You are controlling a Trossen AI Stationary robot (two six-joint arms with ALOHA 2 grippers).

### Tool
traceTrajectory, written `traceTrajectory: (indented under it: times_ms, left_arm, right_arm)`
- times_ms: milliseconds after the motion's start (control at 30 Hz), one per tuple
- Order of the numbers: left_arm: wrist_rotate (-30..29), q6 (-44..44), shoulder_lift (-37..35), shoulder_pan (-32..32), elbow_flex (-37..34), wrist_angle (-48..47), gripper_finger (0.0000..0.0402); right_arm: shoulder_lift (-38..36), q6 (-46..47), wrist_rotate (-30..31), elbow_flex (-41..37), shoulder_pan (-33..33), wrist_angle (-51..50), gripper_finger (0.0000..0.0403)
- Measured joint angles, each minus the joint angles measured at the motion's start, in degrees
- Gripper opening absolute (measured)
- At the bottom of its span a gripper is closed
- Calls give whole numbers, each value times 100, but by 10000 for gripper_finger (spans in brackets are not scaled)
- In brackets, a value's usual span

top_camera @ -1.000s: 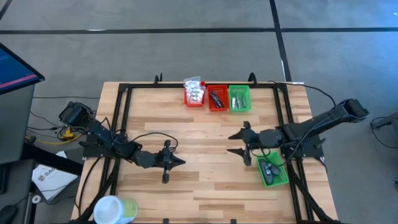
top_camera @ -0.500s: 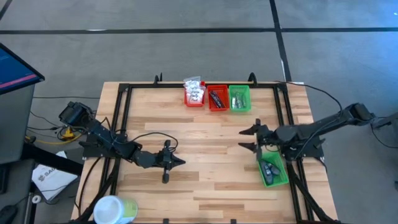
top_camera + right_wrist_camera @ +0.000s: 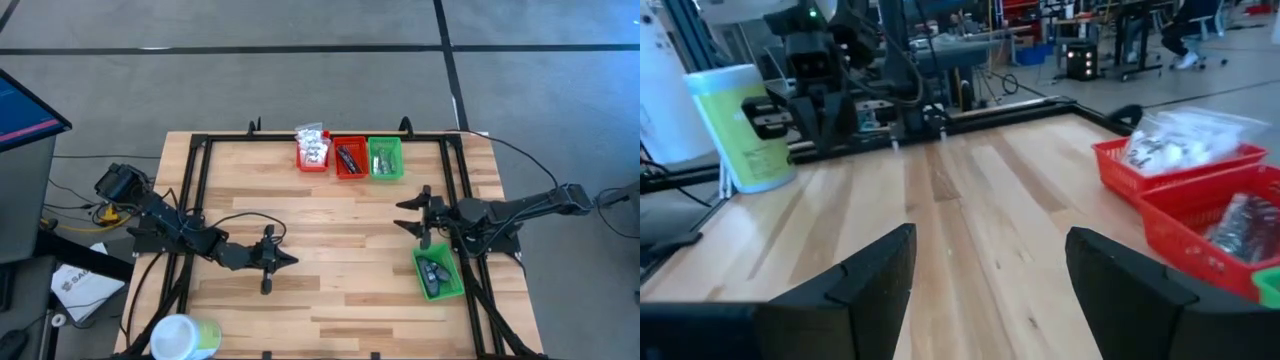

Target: Pick & Place Travel size toiletries

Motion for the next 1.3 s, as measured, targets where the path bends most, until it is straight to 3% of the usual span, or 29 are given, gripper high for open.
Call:
traceTrajectory:
  times_ms: [233,333,467,633,867,967,1167,1300]
  left_arm:
    - [2,106,-29,4,0,-1,1]
    - [190,561,-432,29,-2,34,1]
    - [693,598,-1253,192,0,-370,1]
    - [749,913,-2403,454,0,-943,1]
    - [27,1245,-3898,803,-4,-2268,1]
    - [-19,1221,-4521,812,-283,-2500,1]
    - [675,1047,-5952,812,-1280,-2540,1]
    - [1563,1229,-6818,811,-1625,-2516,1]
  right_arm:
    - [-828,140,315,-1,-289,-840,249]
    - [-845,208,305,0,-345,-857,249]
    - [-825,201,293,-2,-343,-857,249]
    - [-825,201,292,-2,-343,-857,249]
    - [-825,201,280,-4,-338,-857,249]
    - [-825,201,280,-4,-339,-857,249]
    - [-825,201,280,-7,-339,-857,249]
    - [-825,201,280,-7,-338,-857,249]
